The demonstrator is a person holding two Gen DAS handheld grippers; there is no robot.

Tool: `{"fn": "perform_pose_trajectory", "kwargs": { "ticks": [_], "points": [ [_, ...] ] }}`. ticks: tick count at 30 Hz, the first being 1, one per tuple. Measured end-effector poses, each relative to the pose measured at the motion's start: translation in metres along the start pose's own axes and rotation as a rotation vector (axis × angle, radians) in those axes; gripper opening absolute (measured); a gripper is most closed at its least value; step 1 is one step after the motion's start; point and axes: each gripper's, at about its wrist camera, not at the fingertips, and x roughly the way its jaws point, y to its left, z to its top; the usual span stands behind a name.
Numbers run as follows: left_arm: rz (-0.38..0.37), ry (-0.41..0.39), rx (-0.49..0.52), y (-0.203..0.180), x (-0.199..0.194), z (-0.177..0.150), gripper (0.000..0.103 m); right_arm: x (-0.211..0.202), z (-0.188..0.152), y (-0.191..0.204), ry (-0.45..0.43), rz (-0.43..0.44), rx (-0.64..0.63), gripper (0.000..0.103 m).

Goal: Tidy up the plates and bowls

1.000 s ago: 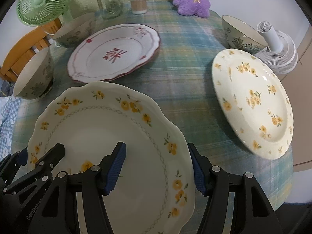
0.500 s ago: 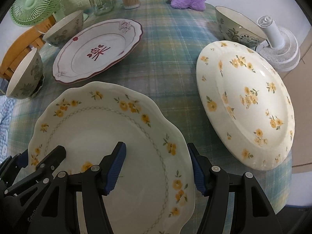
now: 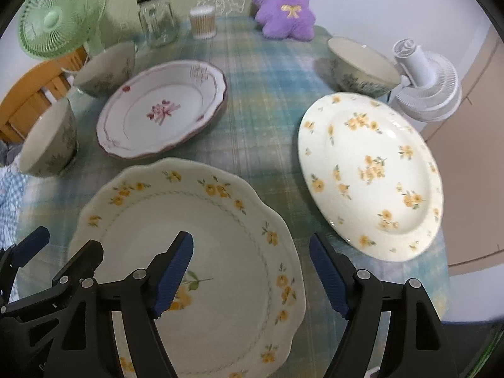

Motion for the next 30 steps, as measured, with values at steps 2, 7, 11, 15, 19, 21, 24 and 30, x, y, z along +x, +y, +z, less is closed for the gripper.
{"fn": "perform_pose_trajectory", "kwargs": {
  "ticks": [2,7,11,15,19,21,24,30],
  "points": [
    [-0.014,-0.018,0.009,0.001,-0.009,0.003,0.089,-0.012,0.002,-0.001,-0.029,-0.009,0.012,0.079],
    [-0.036,-0.055,0.054,-0.005,-0.025,0.008,0.092,-0.034,0.003,-0.008,-0.097,-0.018,0.054,0.079],
    [-0.039,-0.088,0.092,-0.021,-0.035,0.008,0.096,-0.046,0.007,-0.016,-0.138,0.009,0.036,0.079],
    [-0.032,-0.117,0.077,-0.044,-0.042,0.013,0.097,-0.05,0.012,-0.032,-0.155,0.042,0.003,0.079],
    [-0.019,-0.125,0.047,-0.068,-0.044,0.017,0.097,-0.052,0.018,-0.058,-0.162,0.059,-0.014,0.079],
    [-0.014,-0.128,0.032,-0.081,-0.045,0.019,0.097,-0.051,0.021,-0.072,-0.162,0.069,-0.016,0.079],
    [-0.007,-0.144,0.023,-0.1,-0.046,0.022,0.097,-0.051,0.027,-0.092,-0.168,0.079,-0.02,0.079],
    [0.031,-0.158,-0.002,-0.132,-0.041,0.034,0.097,-0.048,0.039,-0.124,-0.175,0.091,-0.021,0.086]
  ]
}}
